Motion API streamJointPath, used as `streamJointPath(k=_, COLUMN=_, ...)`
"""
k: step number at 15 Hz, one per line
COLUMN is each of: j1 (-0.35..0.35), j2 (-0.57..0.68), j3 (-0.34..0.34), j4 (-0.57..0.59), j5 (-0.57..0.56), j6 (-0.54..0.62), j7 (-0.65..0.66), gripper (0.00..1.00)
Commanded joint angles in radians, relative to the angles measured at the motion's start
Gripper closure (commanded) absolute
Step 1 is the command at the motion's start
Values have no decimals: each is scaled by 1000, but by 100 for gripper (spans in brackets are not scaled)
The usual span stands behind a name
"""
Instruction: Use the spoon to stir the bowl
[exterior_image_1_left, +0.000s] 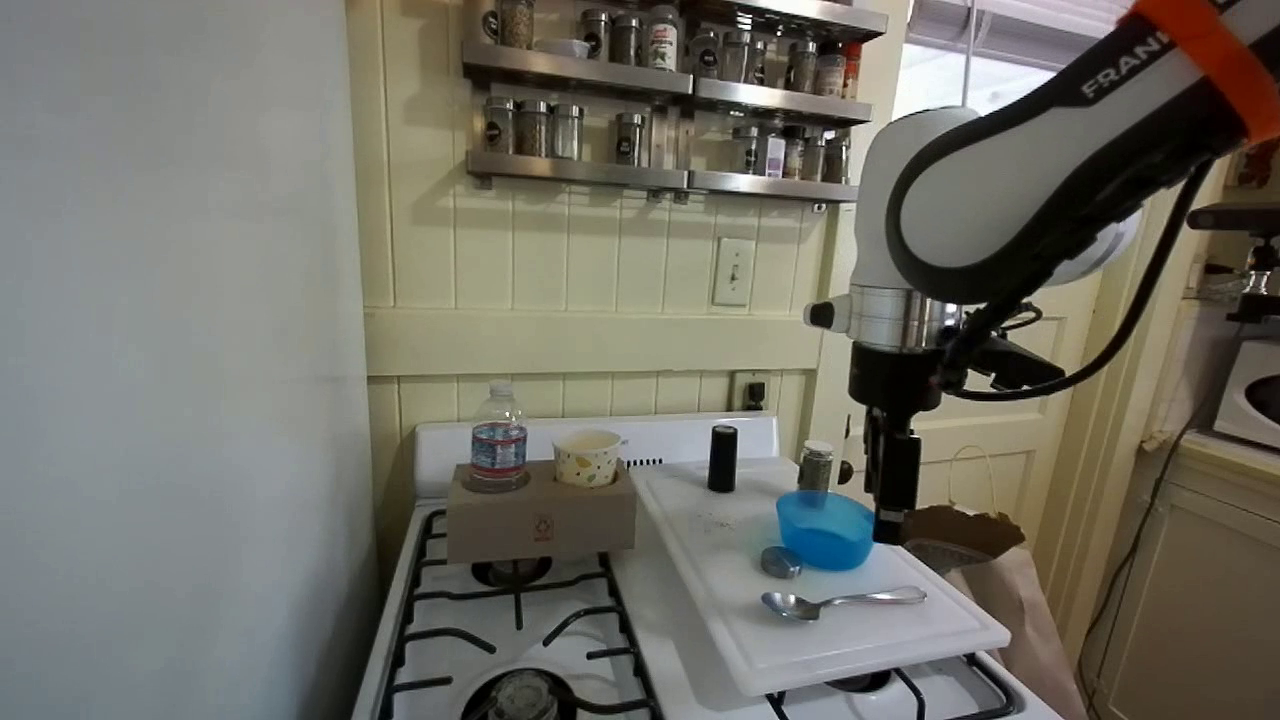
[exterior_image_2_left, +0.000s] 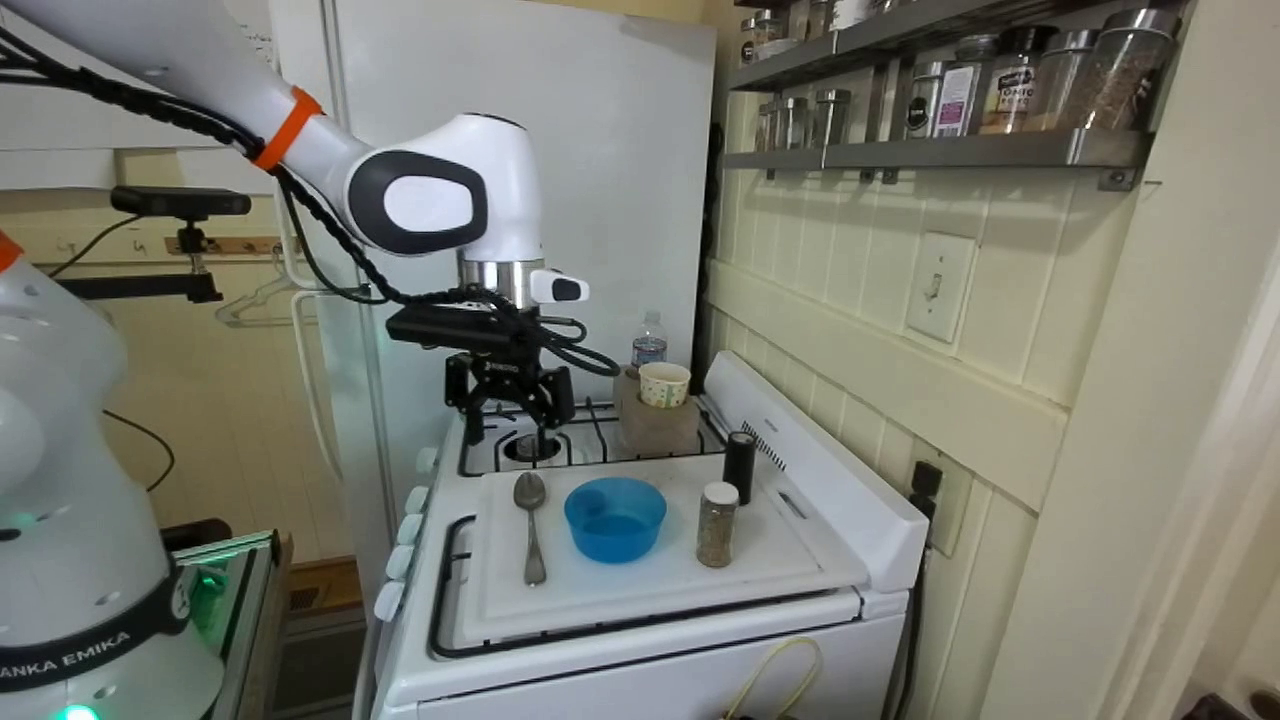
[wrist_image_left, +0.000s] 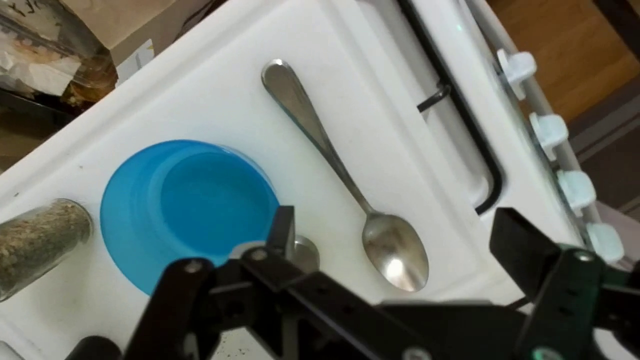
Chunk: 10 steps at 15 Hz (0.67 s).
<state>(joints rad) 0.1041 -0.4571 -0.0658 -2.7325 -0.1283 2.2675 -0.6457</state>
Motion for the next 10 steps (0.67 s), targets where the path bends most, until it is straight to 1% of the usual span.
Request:
streamJointPath(k=1, j1=1, j2=0, j3=-3, j4=-5, j5=-31, j6=1, j7=-30, gripper=0)
streamJointPath(k=3, j1=-3, j2=1, j3=-3, j4=-14, j5=-59, j6=6, j7=-60, gripper=0)
streamJointPath(k=7, j1=-3, j2=1, j3=-2, j4=-16, j5=-64, j6=7, j7=-72, gripper=0)
streamJointPath(k=8, j1=-15, j2=25, j3=13, j4=-6, j5=-104, j6=6, j7=-62, gripper=0)
streamJointPath(k=9, j1=5, j2=48, j3=-2, j4=-4, j5=-87, j6=28, j7=-112, gripper=0)
streamJointPath(k=10, j1=0, j2=69, j3=8, j4=1, j5=-108, j6=26, j7=-109, gripper=0)
